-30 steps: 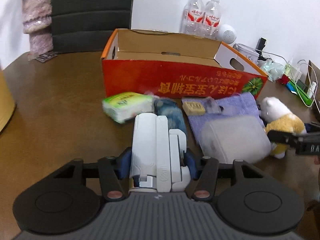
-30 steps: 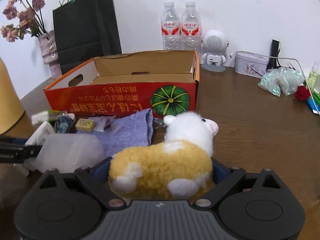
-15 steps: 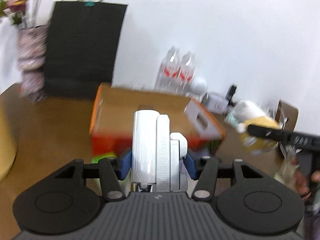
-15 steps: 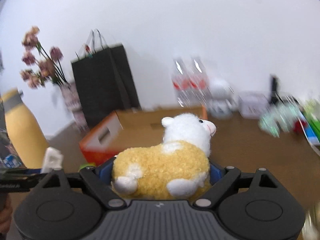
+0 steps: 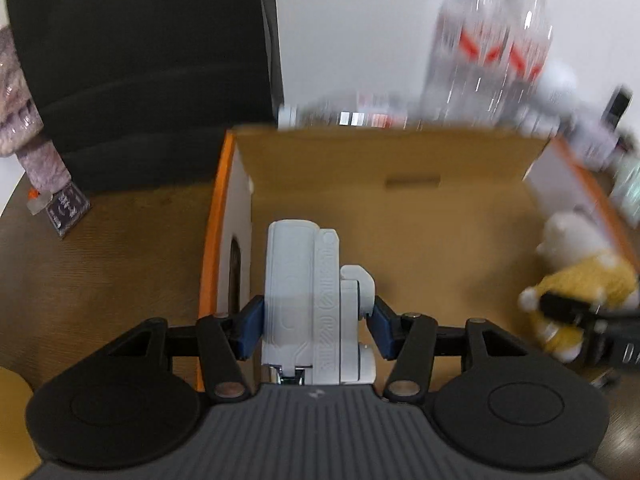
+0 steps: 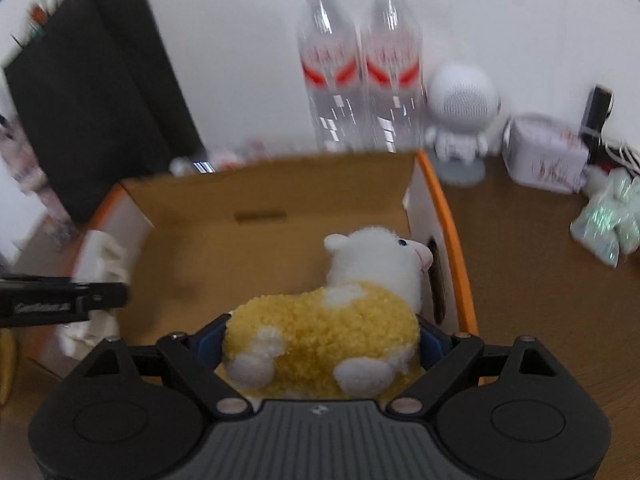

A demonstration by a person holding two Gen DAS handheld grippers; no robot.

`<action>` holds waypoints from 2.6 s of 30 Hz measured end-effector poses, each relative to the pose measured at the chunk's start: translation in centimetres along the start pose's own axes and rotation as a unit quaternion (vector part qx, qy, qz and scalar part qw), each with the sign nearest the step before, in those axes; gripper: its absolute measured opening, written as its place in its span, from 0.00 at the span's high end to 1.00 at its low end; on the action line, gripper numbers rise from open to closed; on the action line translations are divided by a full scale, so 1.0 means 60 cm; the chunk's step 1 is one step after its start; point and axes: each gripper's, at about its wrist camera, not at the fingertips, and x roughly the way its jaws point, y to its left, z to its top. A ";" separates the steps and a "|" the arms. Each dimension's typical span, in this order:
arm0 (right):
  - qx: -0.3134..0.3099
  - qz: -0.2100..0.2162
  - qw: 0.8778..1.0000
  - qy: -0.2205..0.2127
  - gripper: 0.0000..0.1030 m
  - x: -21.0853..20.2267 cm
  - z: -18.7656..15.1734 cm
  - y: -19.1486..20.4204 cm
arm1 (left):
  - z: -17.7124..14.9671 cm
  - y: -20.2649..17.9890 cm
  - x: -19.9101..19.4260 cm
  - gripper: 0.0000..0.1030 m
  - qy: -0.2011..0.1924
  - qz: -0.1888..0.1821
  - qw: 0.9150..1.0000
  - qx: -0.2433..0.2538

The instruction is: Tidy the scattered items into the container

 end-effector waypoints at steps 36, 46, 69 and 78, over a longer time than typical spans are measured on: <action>-0.071 0.048 0.980 -0.178 0.03 -0.313 -0.343 0.011 | -0.450 -0.038 -0.288 0.00 -0.268 -0.029 0.961 -0.062; -0.039 0.041 0.990 -0.133 0.03 -0.282 -0.502 0.003 | -0.570 -0.073 -0.230 0.00 -0.194 0.003 0.981 -0.019; -0.076 -0.008 0.992 -0.103 0.00 -0.259 -0.518 0.026 | -0.581 -0.077 -0.211 0.00 -0.168 -0.006 0.986 -0.017; -0.070 0.005 0.992 -0.100 0.00 -0.258 -0.508 0.013 | -0.537 -0.084 -0.214 0.00 -0.180 -0.065 0.980 0.060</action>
